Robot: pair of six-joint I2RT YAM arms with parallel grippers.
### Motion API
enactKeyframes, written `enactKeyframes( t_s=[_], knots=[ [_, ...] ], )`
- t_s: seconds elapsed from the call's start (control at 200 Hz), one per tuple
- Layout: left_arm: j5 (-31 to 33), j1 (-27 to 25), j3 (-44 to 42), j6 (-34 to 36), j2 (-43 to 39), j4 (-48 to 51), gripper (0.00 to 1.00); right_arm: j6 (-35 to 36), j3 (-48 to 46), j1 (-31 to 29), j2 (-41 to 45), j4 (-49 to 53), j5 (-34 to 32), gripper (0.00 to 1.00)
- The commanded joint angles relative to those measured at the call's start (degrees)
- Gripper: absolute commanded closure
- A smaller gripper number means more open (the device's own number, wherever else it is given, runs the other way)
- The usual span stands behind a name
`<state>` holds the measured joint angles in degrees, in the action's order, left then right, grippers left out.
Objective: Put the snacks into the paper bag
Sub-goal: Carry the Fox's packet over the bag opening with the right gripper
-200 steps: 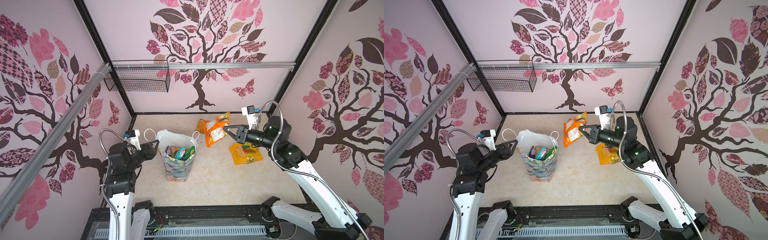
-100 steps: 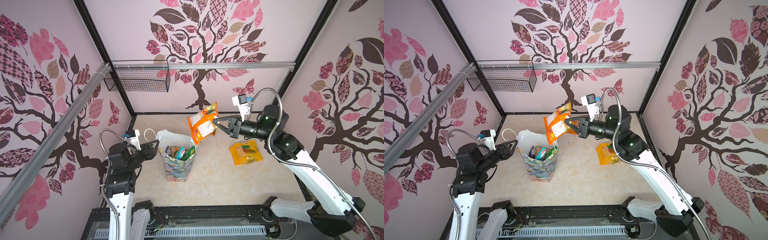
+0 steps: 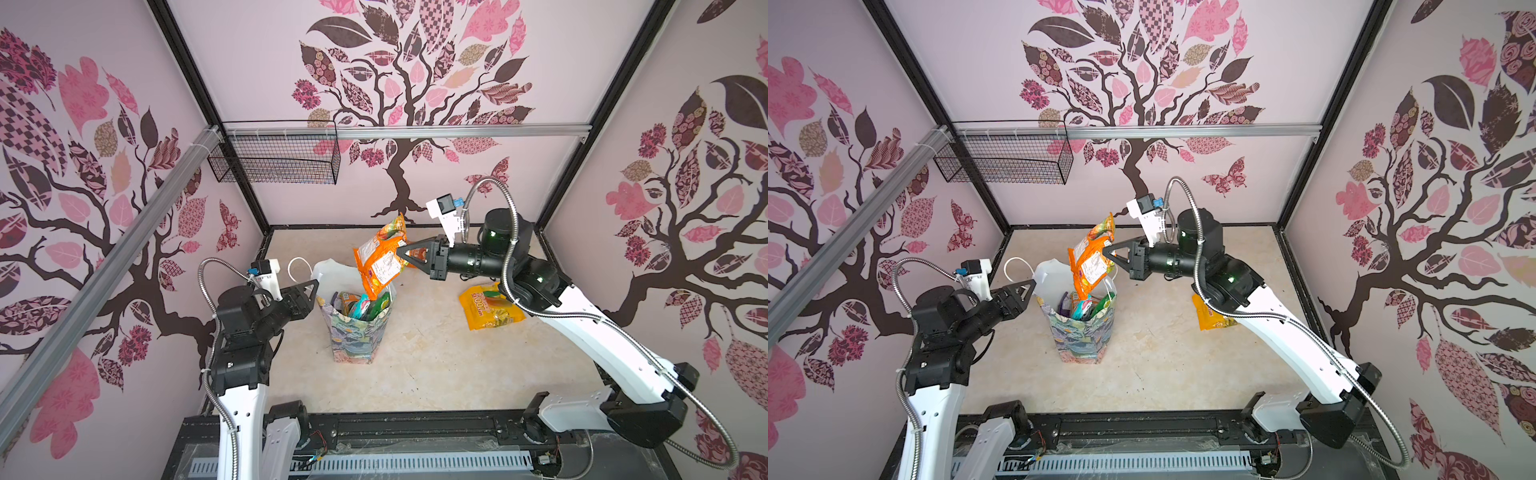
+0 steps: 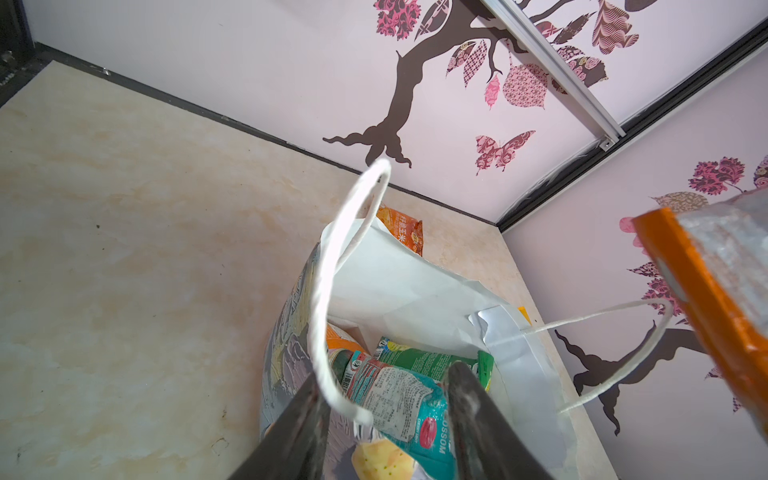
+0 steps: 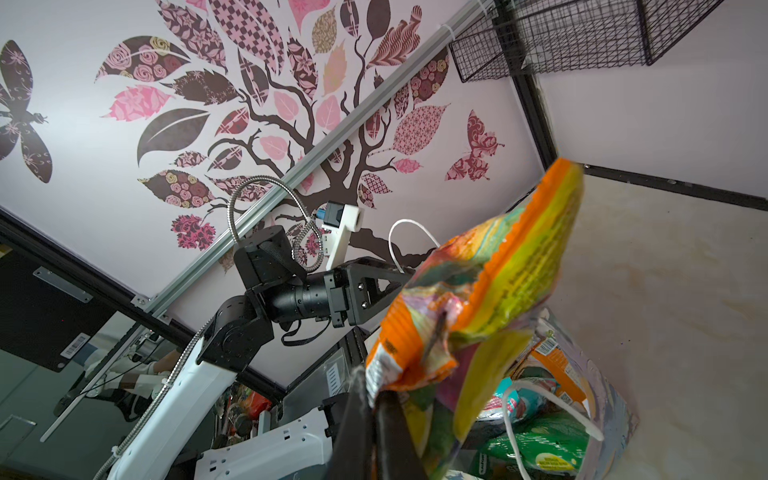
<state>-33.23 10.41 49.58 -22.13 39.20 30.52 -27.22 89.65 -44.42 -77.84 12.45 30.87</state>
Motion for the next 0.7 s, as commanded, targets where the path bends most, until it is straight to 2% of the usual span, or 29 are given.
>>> enactKeyframes(
  t_s=[0.0,0.23,0.395,0.695],
  knots=[
    [-0.7,0.3,-0.6,0.3,-0.2,-1.1,0.51,2.5,3.7,-1.9,-3.0,-1.0,-1.8,1.0],
    [-0.6,0.3,-0.6,0.2,-0.1,-1.1,0.51,4.3,6.2,-3.7,-6.8,0.9,-3.9,1.0],
    [-0.4,0.2,-0.5,0.2,-0.1,-1.1,0.5,8.1,9.7,-5.7,-10.3,6.4,-9.3,1.0],
    [-0.6,0.2,-0.5,0.2,-0.1,-1.0,0.5,9.6,11.6,-6.4,-14.7,8.6,-11.4,1.0]
  ],
)
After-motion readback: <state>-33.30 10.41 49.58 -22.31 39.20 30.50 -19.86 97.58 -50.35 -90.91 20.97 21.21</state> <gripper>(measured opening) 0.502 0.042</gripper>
